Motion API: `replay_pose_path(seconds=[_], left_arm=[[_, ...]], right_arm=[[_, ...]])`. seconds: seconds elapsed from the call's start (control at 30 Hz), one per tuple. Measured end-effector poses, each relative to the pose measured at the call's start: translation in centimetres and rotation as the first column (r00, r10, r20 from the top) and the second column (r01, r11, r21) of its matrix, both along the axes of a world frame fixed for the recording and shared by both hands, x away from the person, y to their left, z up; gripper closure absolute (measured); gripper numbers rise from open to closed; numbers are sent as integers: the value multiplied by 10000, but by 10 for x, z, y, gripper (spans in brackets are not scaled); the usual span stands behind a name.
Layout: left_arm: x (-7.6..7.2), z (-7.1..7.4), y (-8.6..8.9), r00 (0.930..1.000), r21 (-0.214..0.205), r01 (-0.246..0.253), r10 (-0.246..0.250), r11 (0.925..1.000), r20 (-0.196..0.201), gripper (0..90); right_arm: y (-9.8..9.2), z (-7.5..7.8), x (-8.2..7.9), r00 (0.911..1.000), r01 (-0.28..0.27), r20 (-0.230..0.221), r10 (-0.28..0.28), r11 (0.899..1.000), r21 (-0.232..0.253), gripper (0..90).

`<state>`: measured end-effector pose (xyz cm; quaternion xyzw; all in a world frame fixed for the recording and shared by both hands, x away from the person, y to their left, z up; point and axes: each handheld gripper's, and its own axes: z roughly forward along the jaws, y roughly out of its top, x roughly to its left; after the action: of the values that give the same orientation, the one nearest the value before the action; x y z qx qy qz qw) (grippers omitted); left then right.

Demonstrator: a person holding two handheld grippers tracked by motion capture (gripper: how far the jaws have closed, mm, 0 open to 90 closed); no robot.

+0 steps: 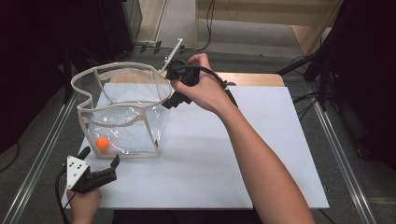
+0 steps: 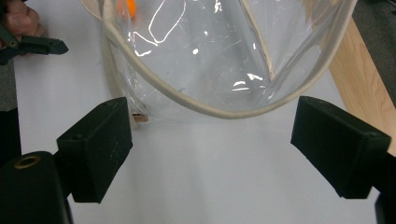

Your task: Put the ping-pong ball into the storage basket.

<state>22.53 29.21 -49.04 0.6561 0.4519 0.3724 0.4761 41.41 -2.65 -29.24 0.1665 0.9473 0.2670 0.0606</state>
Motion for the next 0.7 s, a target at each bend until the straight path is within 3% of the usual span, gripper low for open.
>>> replay_pose_path(seconds=[0.3, 0.4, 0.7], left_arm=[[0, 0, 0, 10000, 26, 11, -11, 10000, -1, 0], [0, 0, 0, 10000, -4, 1, -1, 10000, -2, 0], [0, 0, 0, 10000, 9, 6, -6, 10000, -12, 0]], right_arm=[[-5, -4, -5, 10000, -32, -23, 32, 10000, -38, 77], [-6, -6, -6, 10000, 32, -72, -33, 9999, -107, 0], [-13, -14, -10, 10000, 20, -3, -20, 9998, -219, 0]])
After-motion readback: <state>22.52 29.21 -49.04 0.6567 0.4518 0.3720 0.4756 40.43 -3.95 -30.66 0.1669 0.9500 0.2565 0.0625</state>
